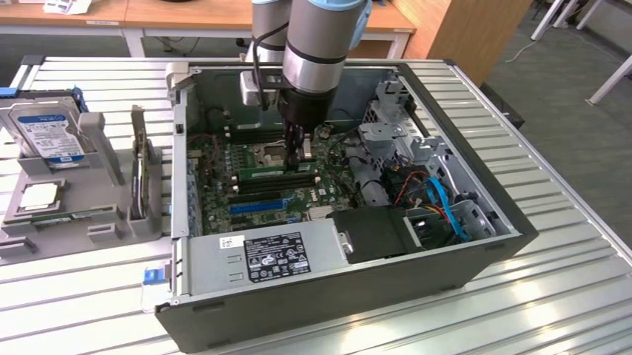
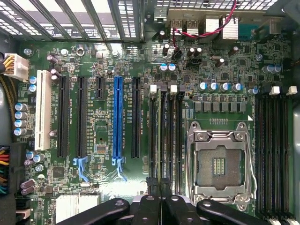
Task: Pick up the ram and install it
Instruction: 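Insert the ram into the slot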
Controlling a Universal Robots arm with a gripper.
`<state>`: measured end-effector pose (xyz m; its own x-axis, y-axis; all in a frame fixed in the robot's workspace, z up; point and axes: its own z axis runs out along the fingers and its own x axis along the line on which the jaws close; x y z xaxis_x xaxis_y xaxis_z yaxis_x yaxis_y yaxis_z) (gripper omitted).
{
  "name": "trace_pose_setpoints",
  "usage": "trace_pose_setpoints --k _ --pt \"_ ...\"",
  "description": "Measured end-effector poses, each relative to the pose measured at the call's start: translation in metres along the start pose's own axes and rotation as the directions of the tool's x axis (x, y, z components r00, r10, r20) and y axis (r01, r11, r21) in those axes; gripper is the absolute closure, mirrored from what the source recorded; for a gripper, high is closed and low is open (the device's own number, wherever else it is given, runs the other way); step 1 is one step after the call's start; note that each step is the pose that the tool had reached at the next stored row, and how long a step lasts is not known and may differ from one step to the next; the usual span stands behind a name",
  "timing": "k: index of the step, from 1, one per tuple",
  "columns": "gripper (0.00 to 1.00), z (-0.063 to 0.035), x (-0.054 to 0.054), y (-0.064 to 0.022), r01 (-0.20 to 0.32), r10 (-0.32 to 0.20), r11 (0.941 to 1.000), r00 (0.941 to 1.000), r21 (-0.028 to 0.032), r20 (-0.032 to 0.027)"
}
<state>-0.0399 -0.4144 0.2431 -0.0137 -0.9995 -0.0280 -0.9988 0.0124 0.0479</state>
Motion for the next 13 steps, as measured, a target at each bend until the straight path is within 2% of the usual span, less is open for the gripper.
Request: trace_pose_setpoints --k 13 --pt "0.88 0.0063 0.0001 -0.0003 0.000 0.000 1.0000 1.0000 0.0000 0.0000"
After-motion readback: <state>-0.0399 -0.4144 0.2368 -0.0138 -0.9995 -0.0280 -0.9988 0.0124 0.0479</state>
